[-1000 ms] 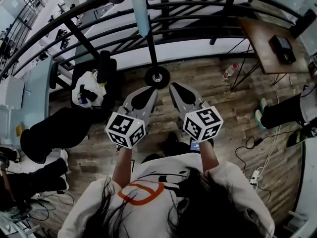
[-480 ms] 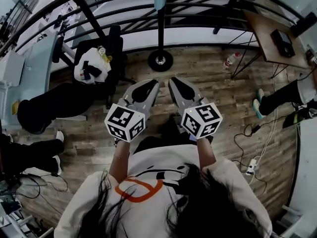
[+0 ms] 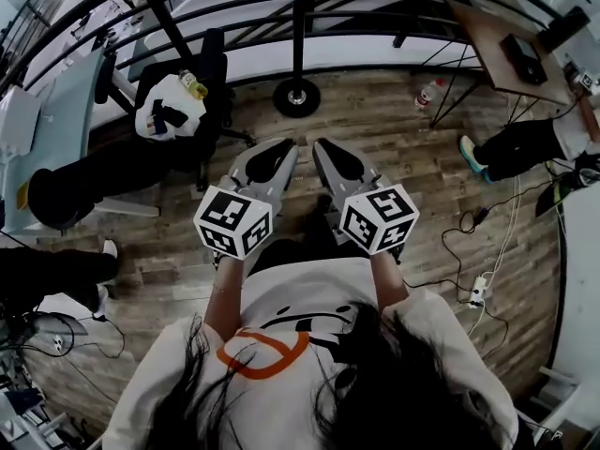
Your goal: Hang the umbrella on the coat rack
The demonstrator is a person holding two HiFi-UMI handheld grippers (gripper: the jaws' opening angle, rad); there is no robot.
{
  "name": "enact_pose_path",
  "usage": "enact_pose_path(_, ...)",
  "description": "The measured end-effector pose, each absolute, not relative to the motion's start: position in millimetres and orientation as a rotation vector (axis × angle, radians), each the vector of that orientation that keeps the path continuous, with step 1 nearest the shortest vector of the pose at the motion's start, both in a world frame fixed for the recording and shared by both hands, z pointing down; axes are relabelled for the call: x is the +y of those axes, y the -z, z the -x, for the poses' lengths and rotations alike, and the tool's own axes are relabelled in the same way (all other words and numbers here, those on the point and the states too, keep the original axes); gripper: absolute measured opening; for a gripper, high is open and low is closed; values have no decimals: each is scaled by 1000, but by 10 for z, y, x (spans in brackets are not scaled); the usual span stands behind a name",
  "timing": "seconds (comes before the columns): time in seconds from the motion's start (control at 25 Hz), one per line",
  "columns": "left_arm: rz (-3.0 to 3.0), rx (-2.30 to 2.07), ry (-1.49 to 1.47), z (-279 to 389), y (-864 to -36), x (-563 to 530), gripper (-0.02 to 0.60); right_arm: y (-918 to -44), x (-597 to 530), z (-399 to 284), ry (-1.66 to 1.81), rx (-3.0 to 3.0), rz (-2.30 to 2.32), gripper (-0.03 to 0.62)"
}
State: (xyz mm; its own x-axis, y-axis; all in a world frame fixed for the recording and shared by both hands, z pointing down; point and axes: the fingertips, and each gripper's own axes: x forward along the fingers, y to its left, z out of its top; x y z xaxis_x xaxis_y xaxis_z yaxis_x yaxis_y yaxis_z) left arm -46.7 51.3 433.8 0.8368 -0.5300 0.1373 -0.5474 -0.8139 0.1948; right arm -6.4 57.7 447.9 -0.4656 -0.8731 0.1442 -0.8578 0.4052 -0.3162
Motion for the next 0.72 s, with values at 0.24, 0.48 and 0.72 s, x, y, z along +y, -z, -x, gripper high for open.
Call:
enact_pose_path(0.24, -2786, -841, -107, 529, -4386, 637, 19, -4557, 723, 138, 543, 2624, 1598, 11)
enact_pose_path(0.48, -2799, -850, -106, 483, -4375, 702, 20, -4569, 795, 124, 530, 2643, 1582, 8)
enact_pose_path(0.72, -2806, -857, -121, 476, -4382, 734, 20, -4558, 820, 117, 525, 2644, 1570, 8)
